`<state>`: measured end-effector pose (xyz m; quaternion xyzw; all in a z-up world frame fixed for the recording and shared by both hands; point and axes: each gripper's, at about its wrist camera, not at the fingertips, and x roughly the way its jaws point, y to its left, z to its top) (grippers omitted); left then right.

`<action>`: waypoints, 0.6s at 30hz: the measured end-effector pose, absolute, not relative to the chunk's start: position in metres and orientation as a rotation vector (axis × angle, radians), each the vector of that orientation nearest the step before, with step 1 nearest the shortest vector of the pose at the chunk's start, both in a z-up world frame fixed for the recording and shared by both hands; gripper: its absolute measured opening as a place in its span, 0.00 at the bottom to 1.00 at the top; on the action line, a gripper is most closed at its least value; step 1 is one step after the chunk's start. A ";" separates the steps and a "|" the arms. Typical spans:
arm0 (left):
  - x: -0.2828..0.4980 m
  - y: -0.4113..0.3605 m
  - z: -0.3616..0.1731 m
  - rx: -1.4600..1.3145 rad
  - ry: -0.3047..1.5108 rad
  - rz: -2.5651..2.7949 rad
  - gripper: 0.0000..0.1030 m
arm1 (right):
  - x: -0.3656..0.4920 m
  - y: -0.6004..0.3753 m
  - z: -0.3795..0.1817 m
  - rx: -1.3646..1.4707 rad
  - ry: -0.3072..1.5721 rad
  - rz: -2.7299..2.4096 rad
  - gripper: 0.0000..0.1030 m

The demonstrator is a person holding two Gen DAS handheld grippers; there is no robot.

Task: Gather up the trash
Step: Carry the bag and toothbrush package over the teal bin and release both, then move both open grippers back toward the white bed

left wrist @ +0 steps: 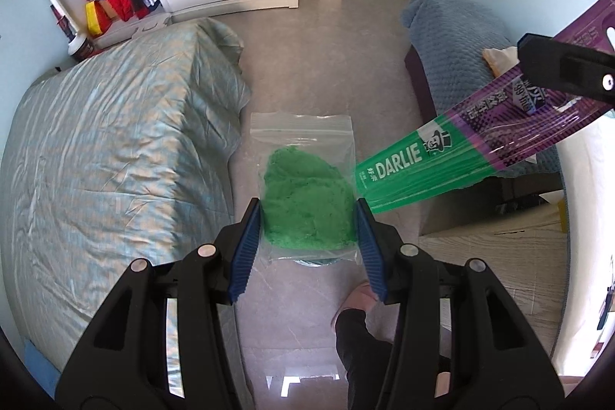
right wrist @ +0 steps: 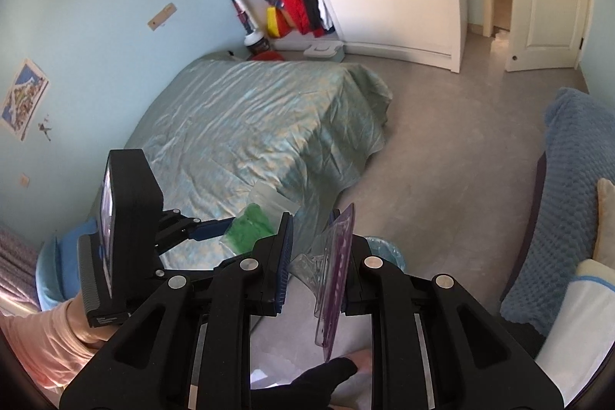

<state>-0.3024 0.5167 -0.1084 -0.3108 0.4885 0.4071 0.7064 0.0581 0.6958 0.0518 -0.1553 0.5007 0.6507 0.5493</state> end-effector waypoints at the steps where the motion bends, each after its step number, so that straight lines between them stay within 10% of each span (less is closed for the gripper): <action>1: -0.303 0.518 -0.110 -0.695 1.086 0.903 0.45 | 0.056 0.699 0.050 -0.373 1.184 1.544 0.21; 3: -0.303 0.520 -0.115 -0.692 1.099 0.908 0.51 | 0.055 0.707 0.046 -0.378 1.171 1.542 0.30; 4: -0.303 0.521 -0.119 -0.674 1.116 0.927 0.76 | 0.057 0.711 0.044 -0.370 1.181 1.539 0.65; 6: -0.304 0.524 -0.128 -0.653 1.142 0.978 0.93 | 0.063 0.714 0.043 -0.308 1.196 1.555 0.92; 18: -0.317 0.523 -0.139 -0.737 1.146 0.967 0.93 | 0.095 0.701 0.044 -0.247 1.218 1.478 0.91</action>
